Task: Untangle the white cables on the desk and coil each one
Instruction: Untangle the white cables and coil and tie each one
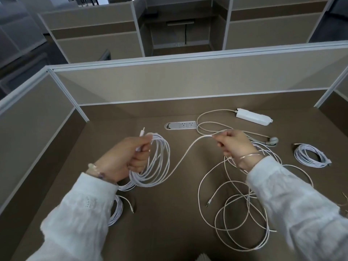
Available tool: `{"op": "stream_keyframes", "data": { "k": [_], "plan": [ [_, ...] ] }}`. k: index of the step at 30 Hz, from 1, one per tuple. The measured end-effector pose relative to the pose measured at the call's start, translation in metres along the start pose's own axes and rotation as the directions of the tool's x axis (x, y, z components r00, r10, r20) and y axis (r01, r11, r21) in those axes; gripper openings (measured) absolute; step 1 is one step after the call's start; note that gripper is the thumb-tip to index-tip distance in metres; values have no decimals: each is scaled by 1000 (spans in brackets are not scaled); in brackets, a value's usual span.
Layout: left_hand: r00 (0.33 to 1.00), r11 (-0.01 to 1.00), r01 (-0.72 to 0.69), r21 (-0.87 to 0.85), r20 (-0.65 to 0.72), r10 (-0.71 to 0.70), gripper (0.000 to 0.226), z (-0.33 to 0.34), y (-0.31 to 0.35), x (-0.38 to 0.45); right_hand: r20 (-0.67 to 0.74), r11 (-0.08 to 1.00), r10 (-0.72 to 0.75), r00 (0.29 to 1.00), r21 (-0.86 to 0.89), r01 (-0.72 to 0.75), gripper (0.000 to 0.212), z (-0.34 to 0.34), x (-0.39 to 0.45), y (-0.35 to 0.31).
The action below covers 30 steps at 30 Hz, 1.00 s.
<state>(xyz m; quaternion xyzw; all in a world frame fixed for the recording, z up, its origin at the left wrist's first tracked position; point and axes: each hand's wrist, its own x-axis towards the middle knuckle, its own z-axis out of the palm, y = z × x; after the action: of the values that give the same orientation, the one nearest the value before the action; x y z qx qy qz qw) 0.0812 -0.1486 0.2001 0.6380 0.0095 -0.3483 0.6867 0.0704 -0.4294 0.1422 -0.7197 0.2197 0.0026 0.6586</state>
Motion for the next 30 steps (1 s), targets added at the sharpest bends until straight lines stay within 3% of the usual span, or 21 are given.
{"op": "stream_keyframes", "data": {
  "k": [5, 11, 14, 17, 20, 24, 27, 30],
  "plan": [
    [999, 998, -19, 56, -31, 21, 39, 28, -22, 15, -47, 971, -122, 991, 201, 129, 21, 38, -28, -32],
    [993, 993, -78, -87, -99, 70, 49, 46, -26, 23, 47, 933, -218, 975, 303, 194, 16, 72, -80, -41],
    [981, 984, -151, -96, -141, 137, 49, 53, -26, 24, 85, 923, -297, 951, 281, 263, 22, 84, -98, -31],
    [944, 967, -244, -69, -244, 220, 34, 63, -26, 23, 41, 912, -370, 928, 209, 354, 19, 93, -101, -16],
    [923, 945, -306, -114, -279, 265, 38, 62, -27, 24, 6, 907, -394, 919, 165, 388, 23, 97, -101, -7],
    [946, 871, -320, -372, -168, 276, 41, 49, -19, 28, 159, 921, -340, 927, 257, 294, 24, 92, -100, 1],
    [959, 728, -232, -645, -25, 283, 39, 33, -8, 25, 322, 937, -347, 881, 149, 315, 20, 78, -94, 12],
    [919, 615, -126, -779, 143, 369, 43, 10, 2, 20, 431, 969, -241, 870, 66, 236, 21, 59, -84, 27]
  ]
}}
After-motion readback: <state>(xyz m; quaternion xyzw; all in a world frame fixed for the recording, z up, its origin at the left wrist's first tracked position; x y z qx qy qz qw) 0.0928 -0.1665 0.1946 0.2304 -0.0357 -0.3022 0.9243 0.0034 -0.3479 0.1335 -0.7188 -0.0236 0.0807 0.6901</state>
